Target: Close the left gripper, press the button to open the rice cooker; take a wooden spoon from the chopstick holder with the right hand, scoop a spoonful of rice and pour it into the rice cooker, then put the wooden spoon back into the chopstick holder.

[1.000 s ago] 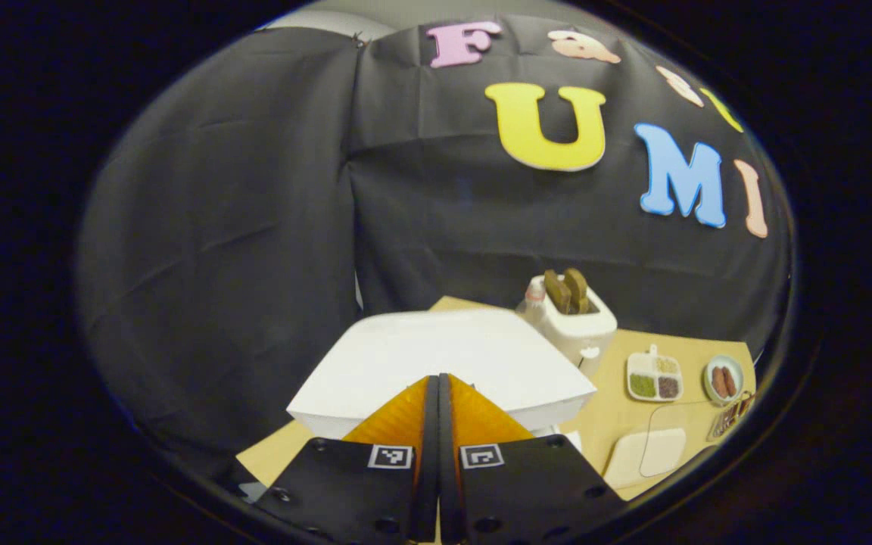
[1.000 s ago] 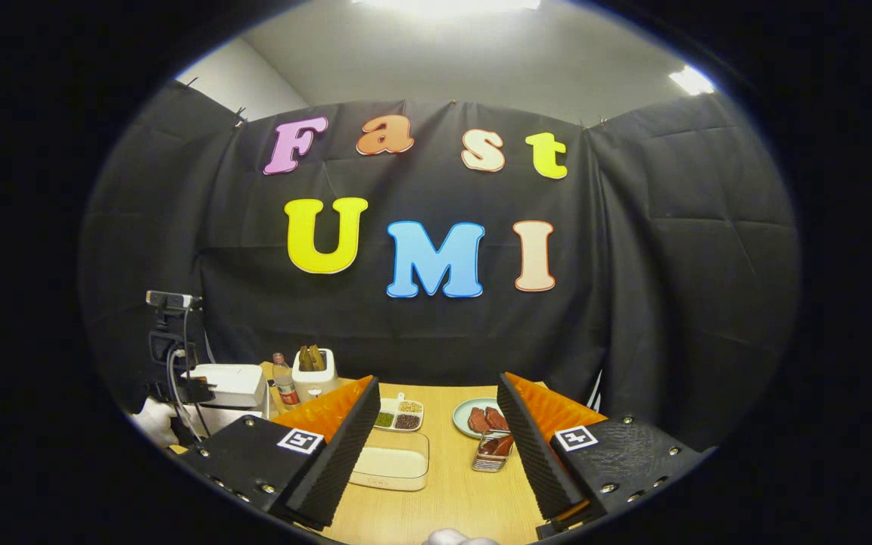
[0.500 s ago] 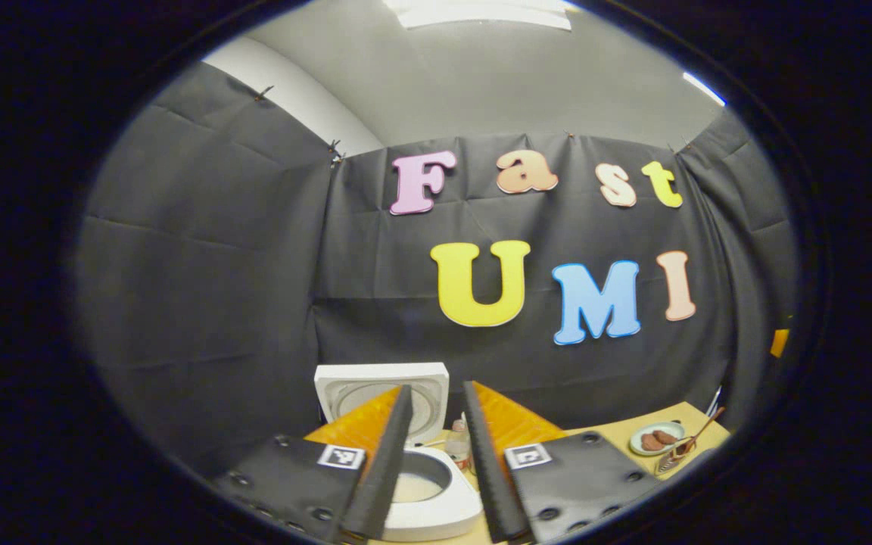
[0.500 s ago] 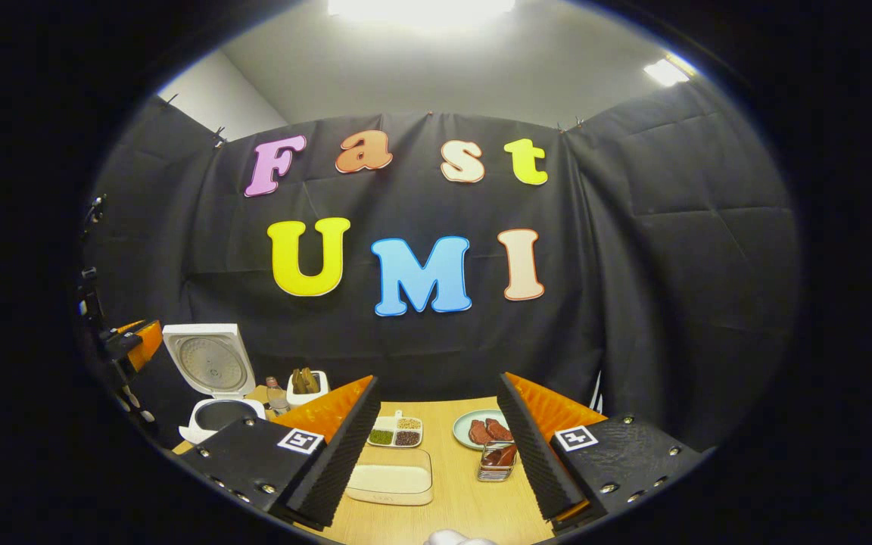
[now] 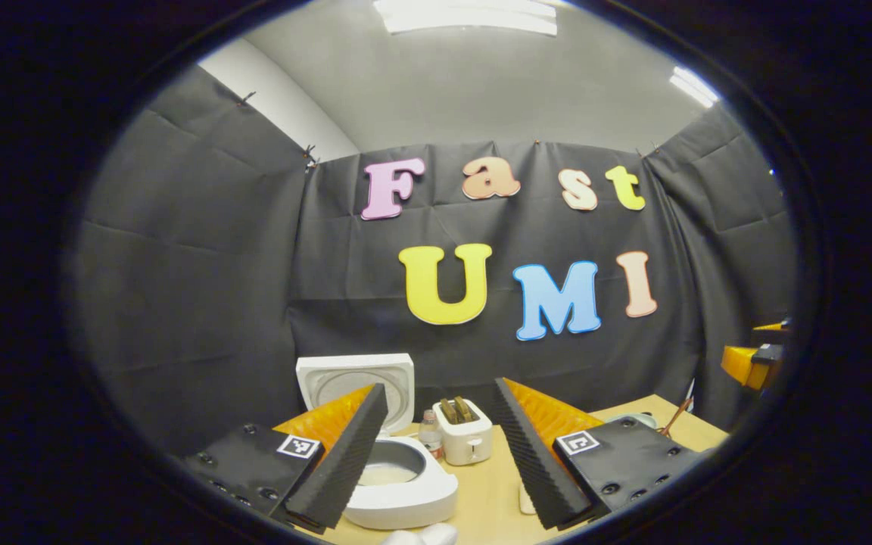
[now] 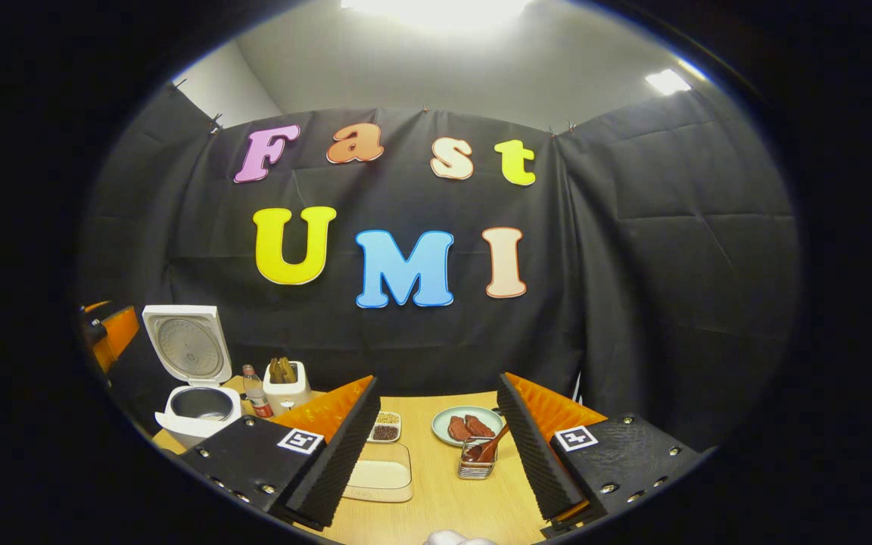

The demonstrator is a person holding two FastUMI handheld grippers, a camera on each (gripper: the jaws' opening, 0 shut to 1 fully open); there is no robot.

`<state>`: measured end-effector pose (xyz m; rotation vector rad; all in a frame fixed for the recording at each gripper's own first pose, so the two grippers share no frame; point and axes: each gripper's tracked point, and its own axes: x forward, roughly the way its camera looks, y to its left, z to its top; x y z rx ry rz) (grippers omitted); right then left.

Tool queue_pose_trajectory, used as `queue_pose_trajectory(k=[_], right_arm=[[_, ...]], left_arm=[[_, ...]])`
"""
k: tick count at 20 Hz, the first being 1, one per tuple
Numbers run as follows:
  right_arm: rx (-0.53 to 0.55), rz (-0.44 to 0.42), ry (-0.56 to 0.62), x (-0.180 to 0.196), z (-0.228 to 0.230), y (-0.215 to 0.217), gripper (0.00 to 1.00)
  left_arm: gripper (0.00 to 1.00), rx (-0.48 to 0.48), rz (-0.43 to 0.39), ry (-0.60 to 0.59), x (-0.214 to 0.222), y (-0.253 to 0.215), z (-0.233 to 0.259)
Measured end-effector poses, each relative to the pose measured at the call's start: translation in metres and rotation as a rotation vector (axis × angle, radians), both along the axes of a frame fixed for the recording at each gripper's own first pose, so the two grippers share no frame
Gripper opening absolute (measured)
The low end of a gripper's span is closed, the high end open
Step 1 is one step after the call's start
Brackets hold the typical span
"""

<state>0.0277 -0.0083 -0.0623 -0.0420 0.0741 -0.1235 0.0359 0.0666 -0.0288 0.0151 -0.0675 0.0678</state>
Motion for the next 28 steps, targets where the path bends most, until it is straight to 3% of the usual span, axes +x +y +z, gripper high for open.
queue_pose_trajectory(k=[6,10,13,17,22,28], right_arm=[[0.018,-0.067,0.087,0.012,-0.059,-0.041,0.95],[0.090,-0.088,0.169,0.040,-0.119,-0.073,0.95],[0.147,-0.111,0.223,0.074,-0.166,-0.095,0.96],[0.125,-0.130,0.244,0.129,-0.213,-0.121,0.97],[0.205,-0.148,0.275,0.199,-0.257,-0.147,0.97],[0.339,-0.180,0.324,0.247,-0.293,-0.173,0.98]], left_arm=[[0.99,-0.043,0.009,-0.030,0.002,-0.003,0.009],[0.96,-0.068,-0.009,0.000,0.011,-0.020,-0.010],[0.96,-0.058,-0.012,0.009,0.020,-0.034,-0.024],[0.96,-0.033,0.010,0.024,0.033,-0.052,-0.038],[0.96,-0.015,0.019,0.023,0.049,-0.079,-0.052],[0.97,-0.016,0.068,0.086,0.061,-0.084,-0.080]])
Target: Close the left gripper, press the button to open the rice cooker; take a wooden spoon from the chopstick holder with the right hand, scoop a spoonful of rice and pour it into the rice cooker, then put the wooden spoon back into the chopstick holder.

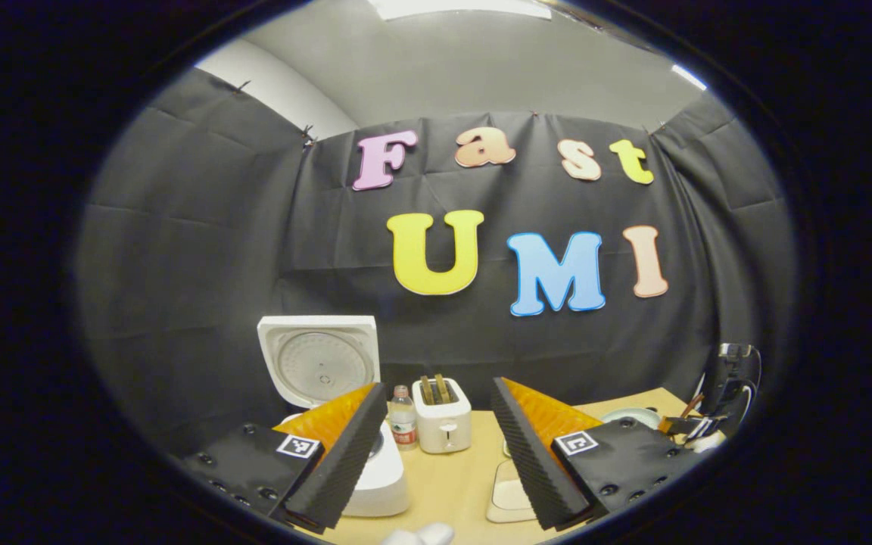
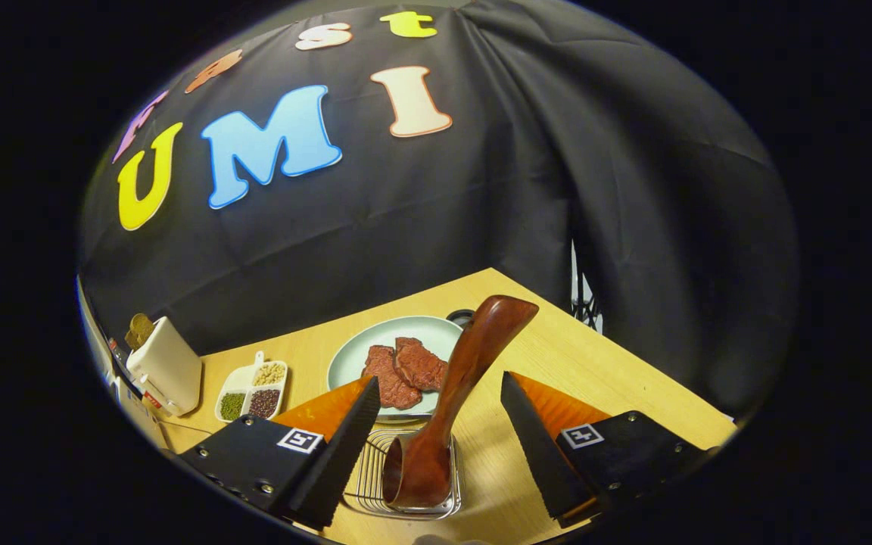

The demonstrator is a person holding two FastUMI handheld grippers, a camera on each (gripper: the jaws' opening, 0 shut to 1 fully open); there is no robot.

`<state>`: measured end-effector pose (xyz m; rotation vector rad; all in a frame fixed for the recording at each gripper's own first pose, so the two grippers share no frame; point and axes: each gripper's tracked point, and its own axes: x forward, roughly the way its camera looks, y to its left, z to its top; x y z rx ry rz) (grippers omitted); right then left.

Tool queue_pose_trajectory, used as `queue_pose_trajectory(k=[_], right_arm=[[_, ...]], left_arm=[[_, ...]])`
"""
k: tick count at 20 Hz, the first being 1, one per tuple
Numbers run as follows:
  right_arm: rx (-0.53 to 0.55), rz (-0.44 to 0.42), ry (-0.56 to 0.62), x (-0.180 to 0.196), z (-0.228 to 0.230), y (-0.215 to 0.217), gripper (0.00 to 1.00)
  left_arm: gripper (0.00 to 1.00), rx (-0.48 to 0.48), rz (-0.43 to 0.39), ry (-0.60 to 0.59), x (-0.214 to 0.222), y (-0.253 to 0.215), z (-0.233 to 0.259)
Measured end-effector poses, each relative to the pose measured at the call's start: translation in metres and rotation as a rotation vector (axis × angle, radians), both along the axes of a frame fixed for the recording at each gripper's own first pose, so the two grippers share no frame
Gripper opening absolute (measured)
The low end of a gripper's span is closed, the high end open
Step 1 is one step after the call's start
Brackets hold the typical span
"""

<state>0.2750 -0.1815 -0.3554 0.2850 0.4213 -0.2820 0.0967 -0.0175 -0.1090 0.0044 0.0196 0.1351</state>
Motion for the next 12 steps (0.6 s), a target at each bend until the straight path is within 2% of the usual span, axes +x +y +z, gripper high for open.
queue_pose_trajectory(k=[3,4,6,8,9,10,12], right_arm=[[0.042,-0.005,0.002,0.010,-0.005,-0.003,0.98],[0.049,-0.003,-0.001,0.011,-0.004,-0.002,0.92],[0.050,-0.001,0.001,0.010,-0.004,-0.004,0.88],[0.055,0.021,0.011,0.010,-0.003,-0.004,0.43],[0.051,0.017,0.006,0.011,-0.004,-0.007,0.43],[0.074,0.016,0.008,0.010,-0.001,-0.004,0.17],[0.085,0.023,0.012,0.006,0.000,-0.003,0.17]], left_arm=[[0.98,0.014,0.024,0.014,0.000,0.002,-0.007],[0.98,0.016,0.030,0.018,0.001,0.002,-0.008],[0.98,0.016,0.030,0.031,0.003,-0.002,-0.011],[0.98,0.030,0.019,0.033,0.002,-0.010,-0.012],[0.98,0.039,0.012,0.027,0.001,-0.014,-0.008],[0.98,0.046,0.007,0.018,0.000,-0.016,-0.006],[0.99,0.057,-0.002,0.005,0.000,-0.021,-0.001]])
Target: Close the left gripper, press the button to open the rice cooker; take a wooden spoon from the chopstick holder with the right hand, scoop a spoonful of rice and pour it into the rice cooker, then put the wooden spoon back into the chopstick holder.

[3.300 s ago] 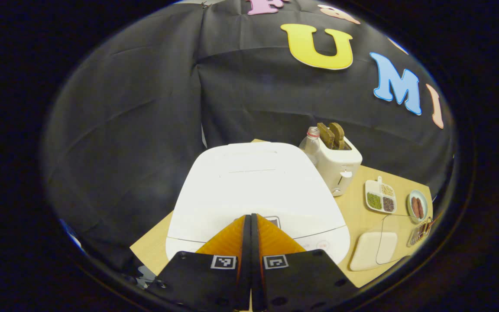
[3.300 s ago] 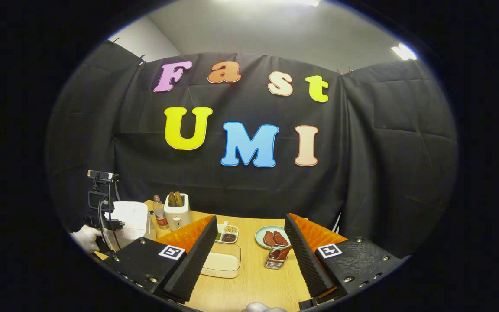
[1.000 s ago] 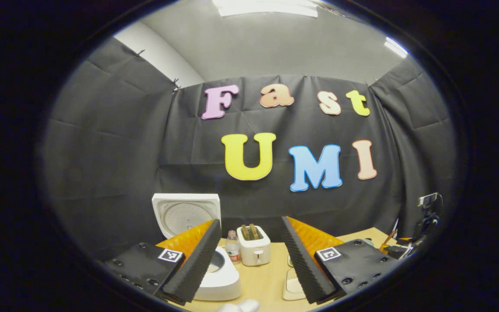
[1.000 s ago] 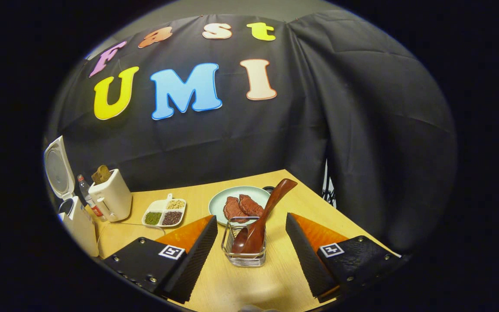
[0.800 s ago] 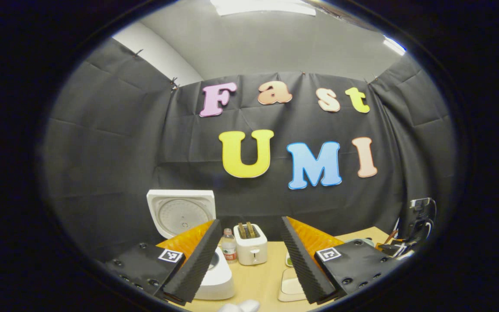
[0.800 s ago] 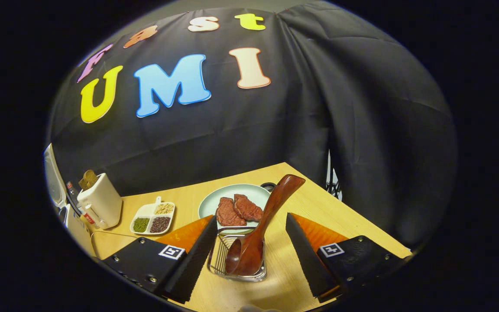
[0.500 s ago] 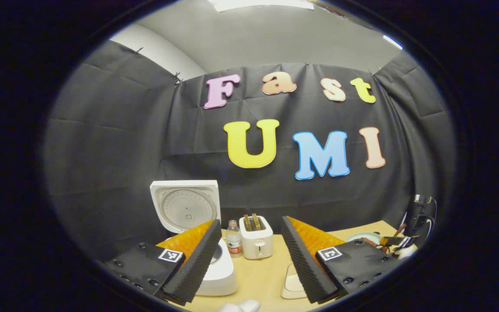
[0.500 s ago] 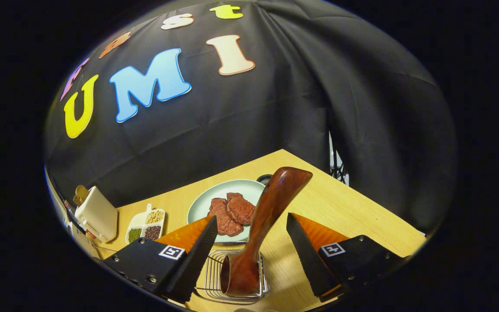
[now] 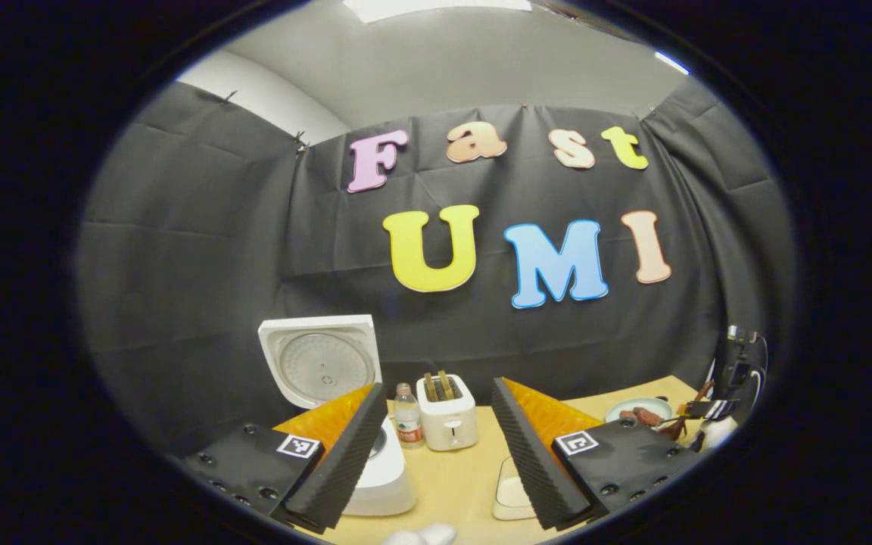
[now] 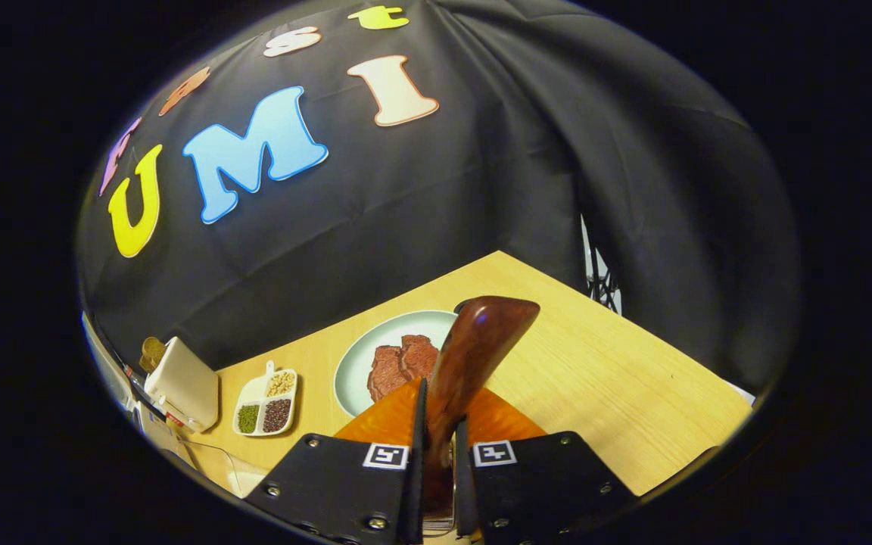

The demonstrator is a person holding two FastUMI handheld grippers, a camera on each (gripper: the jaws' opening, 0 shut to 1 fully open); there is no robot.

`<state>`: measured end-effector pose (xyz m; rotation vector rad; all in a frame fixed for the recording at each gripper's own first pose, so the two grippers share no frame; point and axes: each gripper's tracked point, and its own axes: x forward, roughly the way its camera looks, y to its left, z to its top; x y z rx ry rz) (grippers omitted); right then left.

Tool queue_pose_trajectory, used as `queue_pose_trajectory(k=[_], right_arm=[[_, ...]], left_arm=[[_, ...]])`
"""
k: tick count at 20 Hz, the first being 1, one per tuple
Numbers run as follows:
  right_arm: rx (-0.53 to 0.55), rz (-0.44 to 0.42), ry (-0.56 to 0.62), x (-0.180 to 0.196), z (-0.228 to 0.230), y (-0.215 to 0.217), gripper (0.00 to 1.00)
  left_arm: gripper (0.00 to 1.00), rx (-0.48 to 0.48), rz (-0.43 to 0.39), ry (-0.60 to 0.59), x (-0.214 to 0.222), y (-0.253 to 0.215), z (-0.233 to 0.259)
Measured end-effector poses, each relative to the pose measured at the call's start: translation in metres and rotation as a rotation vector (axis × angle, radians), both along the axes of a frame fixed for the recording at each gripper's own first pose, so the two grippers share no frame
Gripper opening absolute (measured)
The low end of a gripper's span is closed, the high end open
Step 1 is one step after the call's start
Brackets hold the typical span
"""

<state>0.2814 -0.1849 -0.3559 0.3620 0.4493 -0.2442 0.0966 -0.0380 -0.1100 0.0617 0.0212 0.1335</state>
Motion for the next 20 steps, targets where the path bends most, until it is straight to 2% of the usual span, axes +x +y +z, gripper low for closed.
queue_pose_trajectory(k=[2,6,10,13,17,20], right_arm=[[-0.021,0.004,-0.003,-0.001,0.002,0.001,0.17],[-0.040,0.030,-0.027,-0.003,0.018,0.008,0.17],[-0.150,0.087,-0.084,-0.005,0.066,0.016,0.17],[-0.179,0.107,-0.152,-0.009,0.113,0.026,0.17],[-0.160,0.160,-0.212,-0.020,0.164,0.070,0.17],[-0.167,0.228,-0.218,-0.031,0.177,0.119,0.17]], left_arm=[[0.96,0.000,-0.004,-0.004,-0.001,-0.001,0.002],[0.99,-0.002,-0.006,-0.003,-0.003,0.001,0.000],[0.99,0.011,-0.006,-0.015,-0.009,0.011,0.008],[0.98,0.001,0.002,-0.020,-0.013,0.022,0.012],[0.97,0.006,0.019,-0.020,-0.020,0.043,0.014],[0.97,0.009,0.042,-0.015,-0.026,0.061,0.014]])
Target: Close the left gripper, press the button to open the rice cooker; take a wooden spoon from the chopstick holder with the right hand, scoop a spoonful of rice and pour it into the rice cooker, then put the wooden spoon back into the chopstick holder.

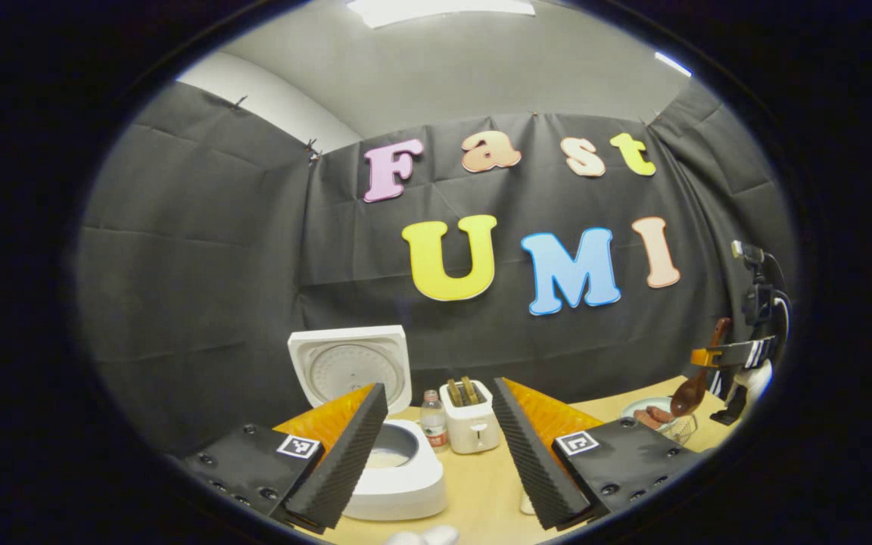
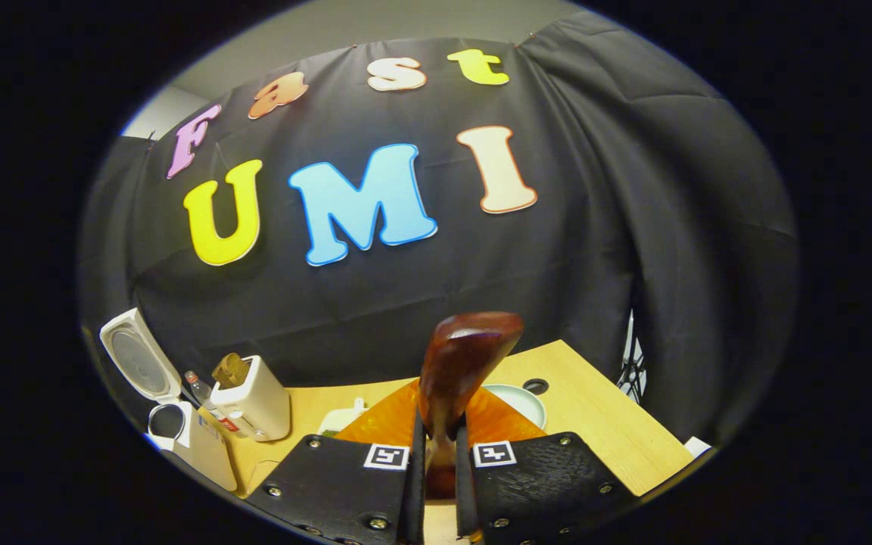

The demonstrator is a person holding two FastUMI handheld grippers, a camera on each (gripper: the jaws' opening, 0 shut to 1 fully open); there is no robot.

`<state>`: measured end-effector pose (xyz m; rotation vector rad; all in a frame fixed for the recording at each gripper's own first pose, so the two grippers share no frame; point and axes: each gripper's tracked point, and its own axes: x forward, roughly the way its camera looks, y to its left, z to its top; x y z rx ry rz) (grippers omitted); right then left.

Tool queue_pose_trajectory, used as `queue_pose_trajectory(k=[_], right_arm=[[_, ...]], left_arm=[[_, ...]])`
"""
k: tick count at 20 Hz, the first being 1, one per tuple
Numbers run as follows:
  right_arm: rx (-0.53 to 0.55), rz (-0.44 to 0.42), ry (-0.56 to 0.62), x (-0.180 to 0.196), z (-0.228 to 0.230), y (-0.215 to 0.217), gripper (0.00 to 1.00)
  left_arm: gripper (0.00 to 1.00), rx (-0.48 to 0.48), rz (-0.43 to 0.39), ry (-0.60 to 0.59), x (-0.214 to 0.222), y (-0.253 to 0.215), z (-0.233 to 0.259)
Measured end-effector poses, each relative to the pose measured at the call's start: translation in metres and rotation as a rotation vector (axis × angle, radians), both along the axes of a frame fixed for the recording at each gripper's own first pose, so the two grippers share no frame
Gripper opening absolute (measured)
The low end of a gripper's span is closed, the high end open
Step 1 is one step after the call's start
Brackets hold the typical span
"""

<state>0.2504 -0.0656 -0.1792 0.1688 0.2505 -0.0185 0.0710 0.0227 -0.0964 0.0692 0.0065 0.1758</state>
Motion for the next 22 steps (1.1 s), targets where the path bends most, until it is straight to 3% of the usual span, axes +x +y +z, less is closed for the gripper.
queue_pose_trajectory(k=[7,11,22], right_arm=[[-0.016,0.145,0.009,-0.022,-0.007,0.107,0.17],[-0.092,0.194,0.046,-0.018,-0.043,0.138,0.16],[-0.504,0.259,0.085,-0.014,-0.133,0.155,0.17]], left_arm=[[0.99,-0.002,0.036,-0.005,-0.010,0.031,0.006],[0.97,0.013,0.044,-0.006,-0.013,0.039,0.003],[0.97,0.001,0.038,0.016,-0.011,0.049,-0.018]])
